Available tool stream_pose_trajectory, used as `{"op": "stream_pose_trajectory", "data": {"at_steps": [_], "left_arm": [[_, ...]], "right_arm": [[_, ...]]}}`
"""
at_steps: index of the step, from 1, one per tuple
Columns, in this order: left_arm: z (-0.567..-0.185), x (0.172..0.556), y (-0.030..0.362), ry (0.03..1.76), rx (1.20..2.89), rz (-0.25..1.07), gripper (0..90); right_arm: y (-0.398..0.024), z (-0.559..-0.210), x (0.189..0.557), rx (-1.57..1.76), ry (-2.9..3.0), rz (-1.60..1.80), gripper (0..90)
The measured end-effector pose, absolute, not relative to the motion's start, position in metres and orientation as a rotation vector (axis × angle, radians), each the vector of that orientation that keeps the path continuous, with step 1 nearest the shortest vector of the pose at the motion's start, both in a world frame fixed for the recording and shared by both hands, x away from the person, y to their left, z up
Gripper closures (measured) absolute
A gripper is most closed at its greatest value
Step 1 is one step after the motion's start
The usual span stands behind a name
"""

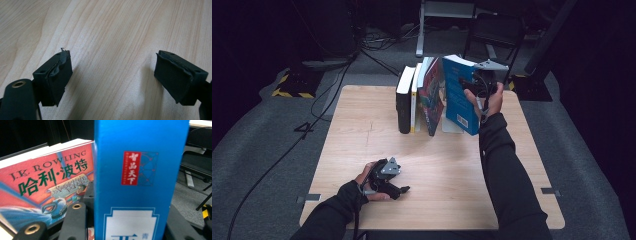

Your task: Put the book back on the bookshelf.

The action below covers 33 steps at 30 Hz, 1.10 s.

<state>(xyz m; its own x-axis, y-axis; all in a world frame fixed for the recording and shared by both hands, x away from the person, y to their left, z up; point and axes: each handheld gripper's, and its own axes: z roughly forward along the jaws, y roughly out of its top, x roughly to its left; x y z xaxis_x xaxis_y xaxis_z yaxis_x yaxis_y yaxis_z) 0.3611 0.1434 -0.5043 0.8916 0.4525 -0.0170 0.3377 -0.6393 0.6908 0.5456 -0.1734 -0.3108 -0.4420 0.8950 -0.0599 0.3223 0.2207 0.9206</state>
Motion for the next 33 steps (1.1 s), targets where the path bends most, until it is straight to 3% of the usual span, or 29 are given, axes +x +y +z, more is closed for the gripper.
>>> {"op": "stream_pose_trajectory", "data": {"at_steps": [12,33], "left_arm": [[-0.504,0.361,0.143,0.564,2.320,0.203,15.1],[-0.504,0.361,0.143,0.564,2.320,0.203,15.0]], "right_arm": [[-0.168,-0.330,0.550,1.119,1.865,1.201,60.6],[-0.187,-0.342,0.518,1.095,1.915,1.203,60.0]]}}
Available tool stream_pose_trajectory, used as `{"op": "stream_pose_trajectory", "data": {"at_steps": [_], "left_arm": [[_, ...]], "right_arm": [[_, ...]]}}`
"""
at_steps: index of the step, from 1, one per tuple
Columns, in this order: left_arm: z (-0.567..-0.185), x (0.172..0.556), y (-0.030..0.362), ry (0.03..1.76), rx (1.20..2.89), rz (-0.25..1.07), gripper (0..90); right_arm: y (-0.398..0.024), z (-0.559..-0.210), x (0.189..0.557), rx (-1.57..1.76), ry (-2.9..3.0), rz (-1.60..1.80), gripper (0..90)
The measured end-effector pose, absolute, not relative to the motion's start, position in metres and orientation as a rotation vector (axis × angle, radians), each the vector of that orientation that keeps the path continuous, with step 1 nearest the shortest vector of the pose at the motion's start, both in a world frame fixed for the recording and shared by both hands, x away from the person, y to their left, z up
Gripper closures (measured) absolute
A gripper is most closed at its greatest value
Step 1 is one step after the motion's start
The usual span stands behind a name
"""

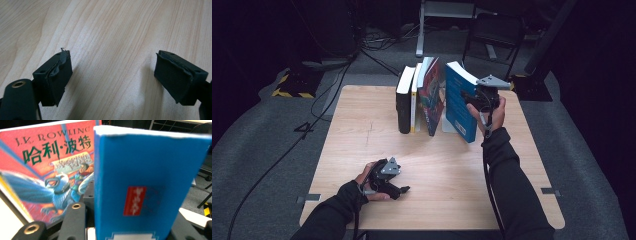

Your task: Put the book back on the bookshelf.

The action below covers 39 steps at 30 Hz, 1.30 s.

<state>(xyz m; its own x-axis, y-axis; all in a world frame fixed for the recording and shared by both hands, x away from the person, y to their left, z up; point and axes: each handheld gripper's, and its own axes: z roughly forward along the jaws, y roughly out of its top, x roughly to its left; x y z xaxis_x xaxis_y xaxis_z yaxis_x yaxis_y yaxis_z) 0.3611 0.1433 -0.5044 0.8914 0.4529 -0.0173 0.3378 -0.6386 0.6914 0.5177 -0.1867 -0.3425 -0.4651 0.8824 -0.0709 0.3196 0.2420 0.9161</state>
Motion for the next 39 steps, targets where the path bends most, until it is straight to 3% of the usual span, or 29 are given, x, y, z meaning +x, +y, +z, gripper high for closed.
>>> {"op": "stream_pose_trajectory", "data": {"at_steps": [26,39], "left_arm": [[-0.505,0.361,0.143,0.565,2.317,0.202,14.8],[-0.505,0.361,0.143,0.565,2.317,0.202,14.8]], "right_arm": [[-0.209,-0.358,0.482,1.105,1.955,1.190,59.6],[-0.212,-0.349,0.479,1.114,1.970,1.174,56.9]]}}
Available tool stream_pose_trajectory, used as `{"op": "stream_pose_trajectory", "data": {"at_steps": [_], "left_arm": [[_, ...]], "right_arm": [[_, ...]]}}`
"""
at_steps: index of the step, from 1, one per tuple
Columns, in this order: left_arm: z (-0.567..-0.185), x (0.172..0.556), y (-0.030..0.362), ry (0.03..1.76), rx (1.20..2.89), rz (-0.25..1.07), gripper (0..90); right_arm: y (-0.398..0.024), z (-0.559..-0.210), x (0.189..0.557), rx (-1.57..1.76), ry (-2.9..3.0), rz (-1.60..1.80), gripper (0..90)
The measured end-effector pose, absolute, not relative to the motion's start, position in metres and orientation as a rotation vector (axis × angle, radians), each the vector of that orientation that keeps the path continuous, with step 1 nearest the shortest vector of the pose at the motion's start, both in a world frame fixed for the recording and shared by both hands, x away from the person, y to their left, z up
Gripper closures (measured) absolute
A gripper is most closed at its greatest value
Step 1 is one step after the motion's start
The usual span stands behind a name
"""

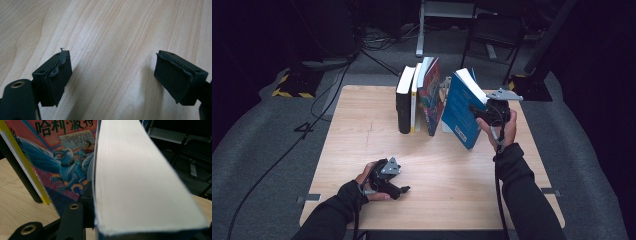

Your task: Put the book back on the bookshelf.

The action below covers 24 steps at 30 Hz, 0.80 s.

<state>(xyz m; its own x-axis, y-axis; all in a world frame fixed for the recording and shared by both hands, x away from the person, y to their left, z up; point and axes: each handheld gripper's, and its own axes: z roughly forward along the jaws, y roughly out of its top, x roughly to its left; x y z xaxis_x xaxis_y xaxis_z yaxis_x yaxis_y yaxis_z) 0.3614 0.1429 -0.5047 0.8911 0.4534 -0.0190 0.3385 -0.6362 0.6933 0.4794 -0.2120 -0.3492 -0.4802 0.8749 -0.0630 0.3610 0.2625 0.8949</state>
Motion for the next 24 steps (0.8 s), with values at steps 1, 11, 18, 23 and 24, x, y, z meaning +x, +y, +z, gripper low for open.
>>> {"op": "stream_pose_trajectory", "data": {"at_steps": [1,11,18,23,24], "left_arm": [[-0.505,0.361,0.143,0.565,2.317,0.202,14.8],[-0.505,0.361,0.143,0.565,2.317,0.202,14.8],[-0.505,0.361,0.143,0.564,2.317,0.203,15.0],[-0.504,0.361,0.143,0.566,2.319,0.201,15.1],[-0.504,0.361,0.143,0.565,2.319,0.202,15.1]], "right_arm": [[-0.212,-0.346,0.480,1.109,1.984,1.164,56.3],[-0.209,-0.321,0.498,1.131,2.069,1.108,51.9],[-0.203,-0.315,0.507,1.131,2.143,1.066,59.2],[-0.197,-0.313,0.508,1.132,2.121,1.052,59.7],[-0.195,-0.312,0.509,1.137,2.109,1.056,59.8]]}}
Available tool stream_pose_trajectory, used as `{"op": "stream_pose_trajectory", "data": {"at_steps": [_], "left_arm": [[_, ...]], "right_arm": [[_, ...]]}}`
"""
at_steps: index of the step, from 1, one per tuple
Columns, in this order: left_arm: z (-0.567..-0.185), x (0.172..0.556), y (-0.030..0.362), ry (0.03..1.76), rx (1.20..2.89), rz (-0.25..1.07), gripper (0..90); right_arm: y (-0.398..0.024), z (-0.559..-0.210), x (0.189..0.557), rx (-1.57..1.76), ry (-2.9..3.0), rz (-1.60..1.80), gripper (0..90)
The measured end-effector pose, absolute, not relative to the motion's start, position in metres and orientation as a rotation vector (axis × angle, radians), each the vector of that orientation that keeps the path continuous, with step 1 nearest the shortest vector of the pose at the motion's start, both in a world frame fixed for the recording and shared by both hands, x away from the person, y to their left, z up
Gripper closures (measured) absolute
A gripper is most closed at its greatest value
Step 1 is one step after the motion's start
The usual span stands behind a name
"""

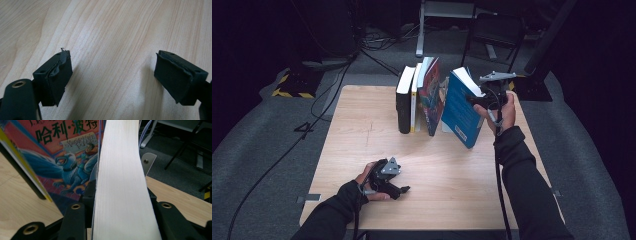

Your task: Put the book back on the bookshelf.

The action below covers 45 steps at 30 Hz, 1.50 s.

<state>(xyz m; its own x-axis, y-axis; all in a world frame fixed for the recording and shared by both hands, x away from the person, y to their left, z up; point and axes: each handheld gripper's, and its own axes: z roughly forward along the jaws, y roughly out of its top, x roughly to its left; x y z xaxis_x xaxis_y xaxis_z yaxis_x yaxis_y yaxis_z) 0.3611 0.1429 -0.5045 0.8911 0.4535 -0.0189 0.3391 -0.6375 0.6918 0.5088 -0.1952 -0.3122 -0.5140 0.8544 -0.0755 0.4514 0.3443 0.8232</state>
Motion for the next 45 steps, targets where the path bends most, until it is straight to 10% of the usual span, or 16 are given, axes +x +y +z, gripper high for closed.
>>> {"op": "stream_pose_trajectory", "data": {"at_steps": [45], "left_arm": [[-0.504,0.359,0.143,0.547,2.323,0.195,15.2]], "right_arm": [[-0.166,-0.308,0.557,1.198,1.923,1.080,59.3]]}}
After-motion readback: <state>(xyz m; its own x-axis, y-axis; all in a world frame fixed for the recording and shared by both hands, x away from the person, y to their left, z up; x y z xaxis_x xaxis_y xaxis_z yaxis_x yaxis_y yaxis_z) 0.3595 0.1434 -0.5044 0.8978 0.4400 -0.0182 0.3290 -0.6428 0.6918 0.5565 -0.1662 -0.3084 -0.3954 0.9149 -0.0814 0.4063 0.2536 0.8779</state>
